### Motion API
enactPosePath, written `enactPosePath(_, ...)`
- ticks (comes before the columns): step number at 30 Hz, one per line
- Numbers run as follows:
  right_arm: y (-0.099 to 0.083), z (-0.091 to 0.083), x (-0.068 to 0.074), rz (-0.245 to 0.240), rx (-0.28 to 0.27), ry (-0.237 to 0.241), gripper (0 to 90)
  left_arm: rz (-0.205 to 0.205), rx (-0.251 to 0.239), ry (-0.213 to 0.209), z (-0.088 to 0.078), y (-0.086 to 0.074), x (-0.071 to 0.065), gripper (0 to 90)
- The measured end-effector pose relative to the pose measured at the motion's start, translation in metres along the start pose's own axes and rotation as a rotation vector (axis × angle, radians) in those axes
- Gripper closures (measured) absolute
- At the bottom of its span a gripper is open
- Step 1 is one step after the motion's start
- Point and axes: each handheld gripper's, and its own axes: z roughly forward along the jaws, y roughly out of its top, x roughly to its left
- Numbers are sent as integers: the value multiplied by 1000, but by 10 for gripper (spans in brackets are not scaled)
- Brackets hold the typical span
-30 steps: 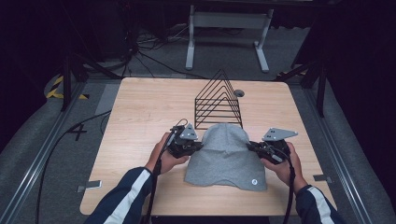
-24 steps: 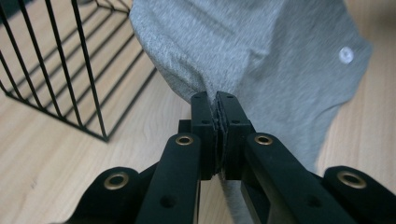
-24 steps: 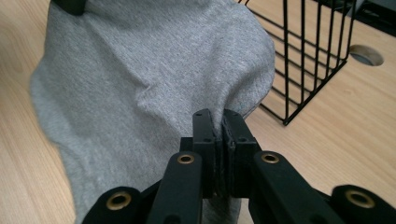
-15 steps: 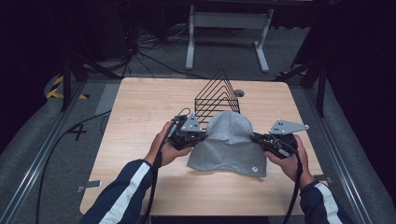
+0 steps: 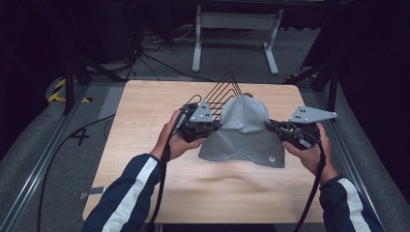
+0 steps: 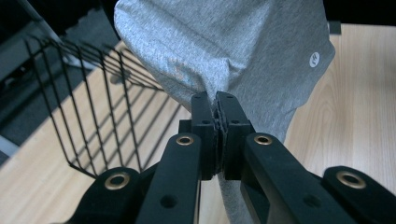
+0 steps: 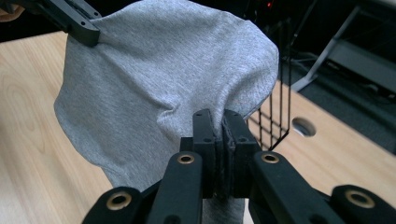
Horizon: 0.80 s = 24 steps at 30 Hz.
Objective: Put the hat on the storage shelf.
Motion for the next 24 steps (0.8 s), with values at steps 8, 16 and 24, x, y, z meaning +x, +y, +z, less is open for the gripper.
enactPosePath(8,29,-4,-8,-13,-25,-3,855,1,-15,40,-10,19,20,874)
enactPosePath(16,59,-10,-22,-24,-68,-29,856,-13,-53,68,-25,33,38,876)
enactPosePath(24,90,-3,-35,-59,-94,-55,856,-36,-74,108,-30,46,56,876)
